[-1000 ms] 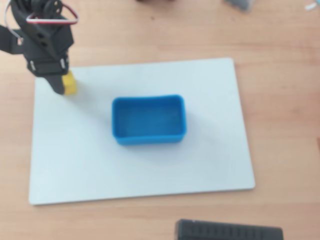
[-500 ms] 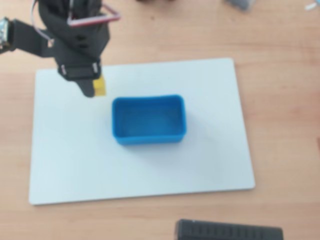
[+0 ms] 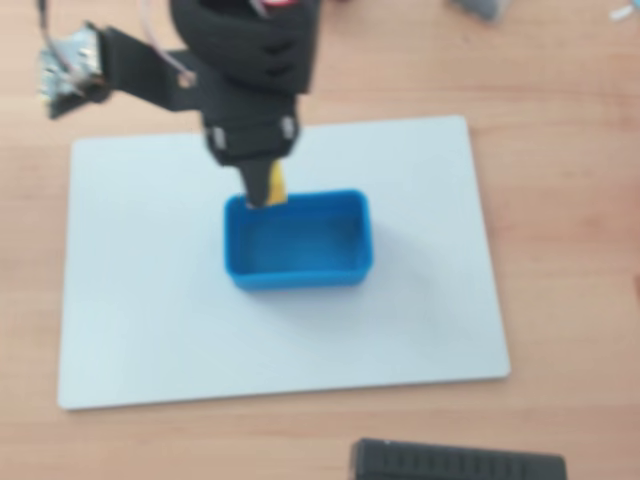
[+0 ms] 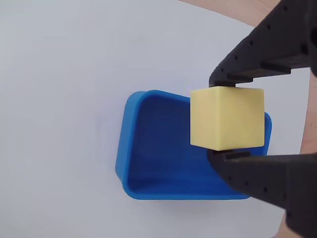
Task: Pick up yellow cube and drop it in the blue rectangular bin
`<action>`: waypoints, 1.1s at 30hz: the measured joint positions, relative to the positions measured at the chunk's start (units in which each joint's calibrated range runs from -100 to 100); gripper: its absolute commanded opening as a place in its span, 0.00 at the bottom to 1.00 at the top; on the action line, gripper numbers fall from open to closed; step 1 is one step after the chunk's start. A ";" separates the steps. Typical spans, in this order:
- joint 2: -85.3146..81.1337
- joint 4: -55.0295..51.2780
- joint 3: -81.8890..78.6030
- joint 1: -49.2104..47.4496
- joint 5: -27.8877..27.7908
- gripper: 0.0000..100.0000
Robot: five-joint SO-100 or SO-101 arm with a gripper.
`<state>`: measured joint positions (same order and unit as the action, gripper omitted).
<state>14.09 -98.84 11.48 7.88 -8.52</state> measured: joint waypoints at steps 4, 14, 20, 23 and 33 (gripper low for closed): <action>0.00 1.34 0.00 -2.63 0.39 0.02; 0.00 11.19 -3.78 -4.56 0.54 0.03; 0.00 13.33 -4.25 -4.48 0.54 0.15; 0.00 13.42 -4.25 -4.48 0.54 0.16; -3.88 12.08 -4.53 -4.79 0.83 0.09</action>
<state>10.21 -86.76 6.94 3.09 -7.69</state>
